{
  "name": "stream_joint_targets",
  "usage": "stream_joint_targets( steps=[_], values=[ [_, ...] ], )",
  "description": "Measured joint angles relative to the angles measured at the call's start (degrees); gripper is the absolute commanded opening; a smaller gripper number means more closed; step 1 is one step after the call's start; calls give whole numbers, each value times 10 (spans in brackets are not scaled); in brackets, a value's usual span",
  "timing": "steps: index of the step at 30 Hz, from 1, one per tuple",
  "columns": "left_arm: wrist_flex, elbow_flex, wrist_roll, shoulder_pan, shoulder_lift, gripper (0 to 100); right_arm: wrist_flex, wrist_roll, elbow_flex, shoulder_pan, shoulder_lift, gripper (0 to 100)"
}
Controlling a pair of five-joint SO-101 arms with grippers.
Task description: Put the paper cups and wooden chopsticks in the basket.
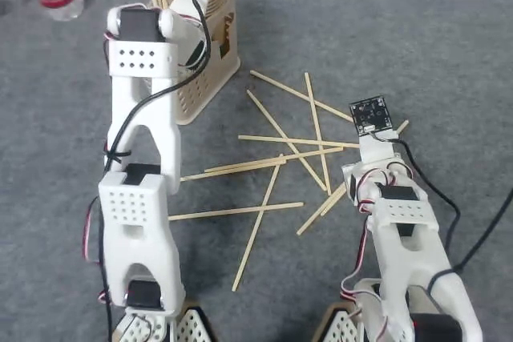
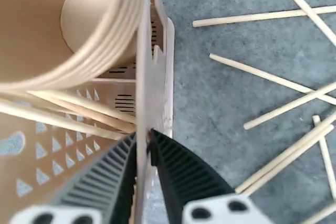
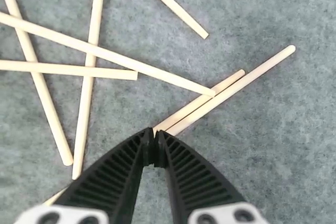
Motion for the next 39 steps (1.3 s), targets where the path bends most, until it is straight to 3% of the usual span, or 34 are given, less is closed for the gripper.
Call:
stream_joint_targets(
  steps=[9,24,34,39],
  values=[
    [0,201,-21,48,-136,9,0,0,0,1,0,8],
    [0,320,-19,62,-275,9,0,0,0,-1,0,8],
    [1,327,-22,69,-312,13,0,0,0,-1,0,8],
    [1,327,-24,69,-312,107,0,0,0,0,0,8]
  ],
)
